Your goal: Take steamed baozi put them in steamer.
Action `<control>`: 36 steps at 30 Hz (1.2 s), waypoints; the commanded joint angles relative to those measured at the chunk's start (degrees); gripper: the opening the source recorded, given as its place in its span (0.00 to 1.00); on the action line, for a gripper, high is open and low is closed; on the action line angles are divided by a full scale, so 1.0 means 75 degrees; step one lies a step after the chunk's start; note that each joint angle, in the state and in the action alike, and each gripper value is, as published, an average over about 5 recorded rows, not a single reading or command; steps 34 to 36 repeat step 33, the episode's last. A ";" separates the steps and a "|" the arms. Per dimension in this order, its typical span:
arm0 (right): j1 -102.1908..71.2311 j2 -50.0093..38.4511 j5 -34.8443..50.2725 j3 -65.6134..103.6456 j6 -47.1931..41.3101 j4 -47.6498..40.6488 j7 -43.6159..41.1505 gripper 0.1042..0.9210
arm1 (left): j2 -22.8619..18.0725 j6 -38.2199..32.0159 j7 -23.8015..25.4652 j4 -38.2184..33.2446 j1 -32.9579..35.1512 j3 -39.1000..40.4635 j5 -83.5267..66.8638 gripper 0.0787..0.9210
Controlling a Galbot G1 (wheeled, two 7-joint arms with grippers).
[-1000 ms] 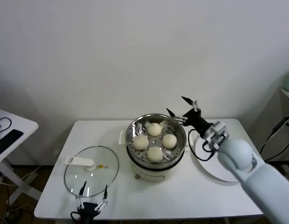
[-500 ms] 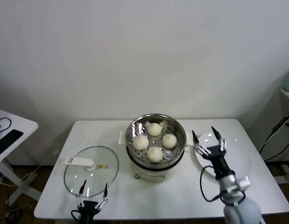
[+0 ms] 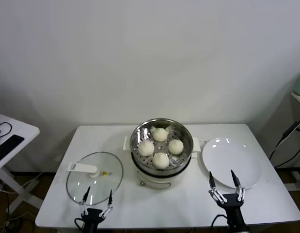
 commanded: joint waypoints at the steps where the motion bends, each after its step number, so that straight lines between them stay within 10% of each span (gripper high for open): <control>1: -0.0798 0.0295 -0.0040 0.0097 0.0876 -0.0296 -0.0111 0.88 | 0.0007 0.0005 -0.0003 -0.0010 0.0042 0.0029 -0.0011 0.88; 36: -0.0712 0.0242 0.0089 -0.0043 0.0765 -0.0392 -0.0204 0.88 | -0.0045 0.0015 -0.0007 -0.0057 0.0049 0.0037 -0.0014 0.88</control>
